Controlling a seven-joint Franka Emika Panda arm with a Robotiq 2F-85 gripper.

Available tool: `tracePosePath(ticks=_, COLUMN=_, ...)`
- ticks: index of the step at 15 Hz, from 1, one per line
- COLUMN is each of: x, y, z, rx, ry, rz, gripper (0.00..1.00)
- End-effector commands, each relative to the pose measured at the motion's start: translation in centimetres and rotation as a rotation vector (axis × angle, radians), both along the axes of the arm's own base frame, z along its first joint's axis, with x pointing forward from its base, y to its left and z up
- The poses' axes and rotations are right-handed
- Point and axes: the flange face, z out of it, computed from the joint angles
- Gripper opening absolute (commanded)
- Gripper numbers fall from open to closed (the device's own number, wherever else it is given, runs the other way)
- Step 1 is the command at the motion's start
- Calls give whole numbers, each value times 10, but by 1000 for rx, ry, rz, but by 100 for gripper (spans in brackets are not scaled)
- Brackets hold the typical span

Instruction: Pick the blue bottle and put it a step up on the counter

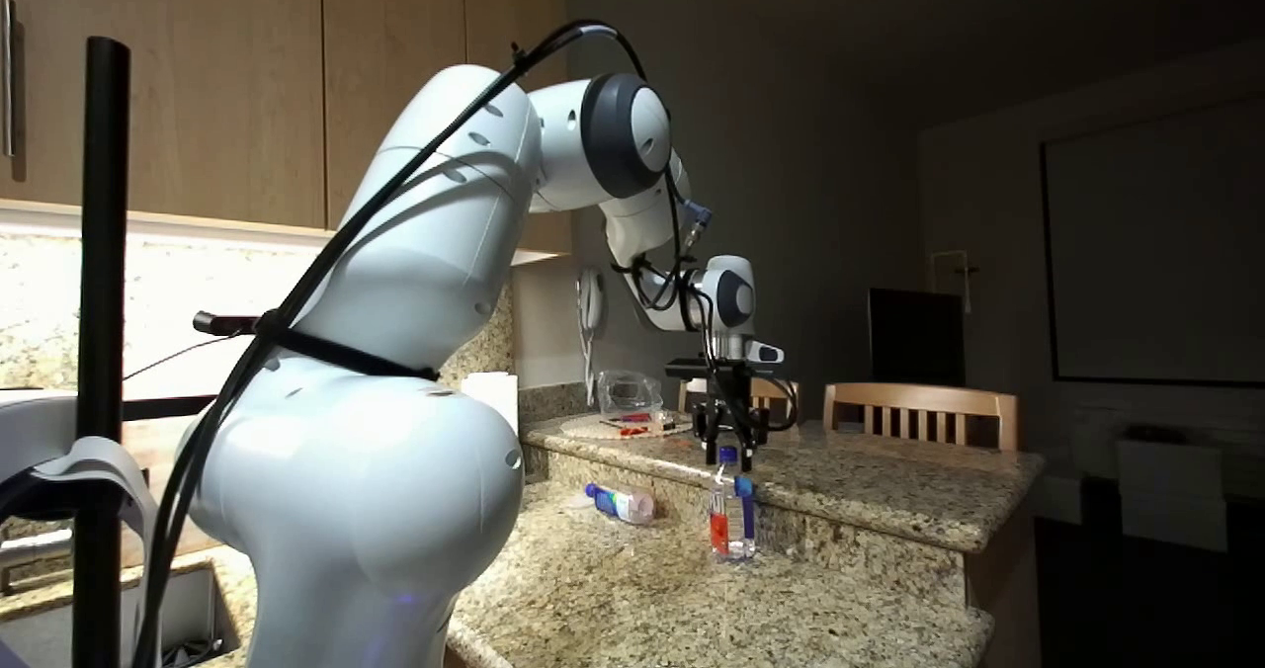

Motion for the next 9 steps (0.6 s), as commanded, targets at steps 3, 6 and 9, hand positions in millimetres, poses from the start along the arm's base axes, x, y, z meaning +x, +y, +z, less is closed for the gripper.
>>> tracePosePath(ticks=3, x=6, y=6, z=11, rx=6, ry=-27, rz=-7, gripper=29)
tracePosePath(ticks=6, x=7, y=8, z=14, rx=3, ry=-35, rz=-4, gripper=12)
tracePosePath(ticks=9, x=5, y=10, z=15, rx=4, ry=-29, rz=-3, gripper=15)
